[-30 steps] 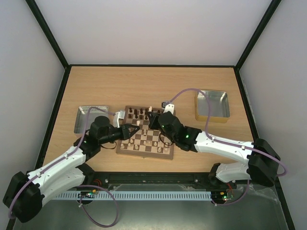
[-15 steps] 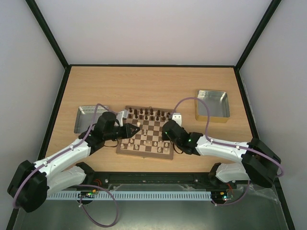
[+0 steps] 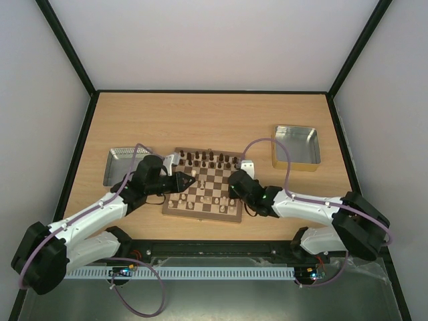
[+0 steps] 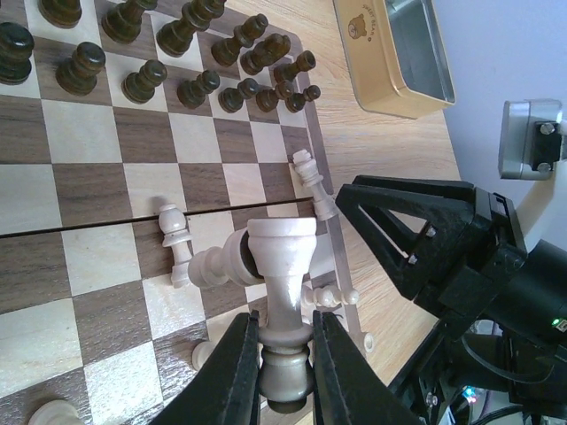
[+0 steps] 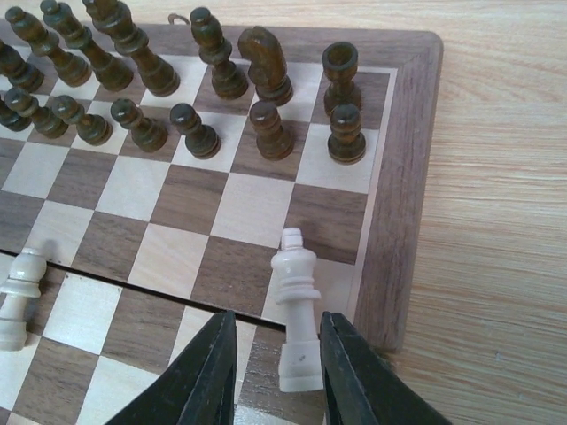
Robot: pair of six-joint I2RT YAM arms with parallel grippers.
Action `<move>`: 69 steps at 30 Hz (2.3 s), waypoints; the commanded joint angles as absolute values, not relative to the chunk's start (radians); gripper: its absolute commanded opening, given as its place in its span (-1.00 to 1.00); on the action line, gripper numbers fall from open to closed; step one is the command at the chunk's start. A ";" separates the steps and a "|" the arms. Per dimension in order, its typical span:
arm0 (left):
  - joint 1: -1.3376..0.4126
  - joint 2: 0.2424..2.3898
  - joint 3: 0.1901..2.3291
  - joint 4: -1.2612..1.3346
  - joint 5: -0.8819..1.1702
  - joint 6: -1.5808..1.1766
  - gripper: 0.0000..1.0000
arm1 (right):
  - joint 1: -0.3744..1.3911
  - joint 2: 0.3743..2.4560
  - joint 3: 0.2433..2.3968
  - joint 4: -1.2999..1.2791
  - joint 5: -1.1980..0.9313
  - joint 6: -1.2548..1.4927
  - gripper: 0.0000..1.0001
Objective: Set up the chess pieces on the board
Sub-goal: Place the chess piece on the chessboard, then pick up the chess piece from the chessboard, then place the chess piece on the chessboard.
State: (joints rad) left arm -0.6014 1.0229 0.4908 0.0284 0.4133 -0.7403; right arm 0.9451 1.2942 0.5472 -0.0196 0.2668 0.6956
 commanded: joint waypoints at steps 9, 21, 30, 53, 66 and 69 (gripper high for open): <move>-0.594 1.022 0.520 0.006 0.409 -0.712 -0.92 | 0.858 1.359 0.770 -0.327 0.164 0.734 -0.27; -0.586 1.012 0.526 -0.014 0.432 -0.685 -0.90 | 0.803 1.579 0.957 -0.513 0.084 0.613 -0.16; -0.583 1.023 0.518 0.000 0.445 -0.681 -0.90 | 0.803 1.668 1.012 -0.514 0.120 0.574 -0.29; -0.563 1.003 0.537 -0.023 0.435 -0.691 -0.90 | 0.811 1.213 0.764 -0.038 -0.031 0.466 -0.76; -0.558 1.003 0.551 -0.030 0.470 -0.724 -0.90 | 0.966 0.914 0.470 0.357 0.067 0.467 -0.77; -0.556 0.996 0.561 -0.043 0.490 -0.712 -0.90 | 0.986 0.892 0.439 0.426 0.065 0.491 -0.78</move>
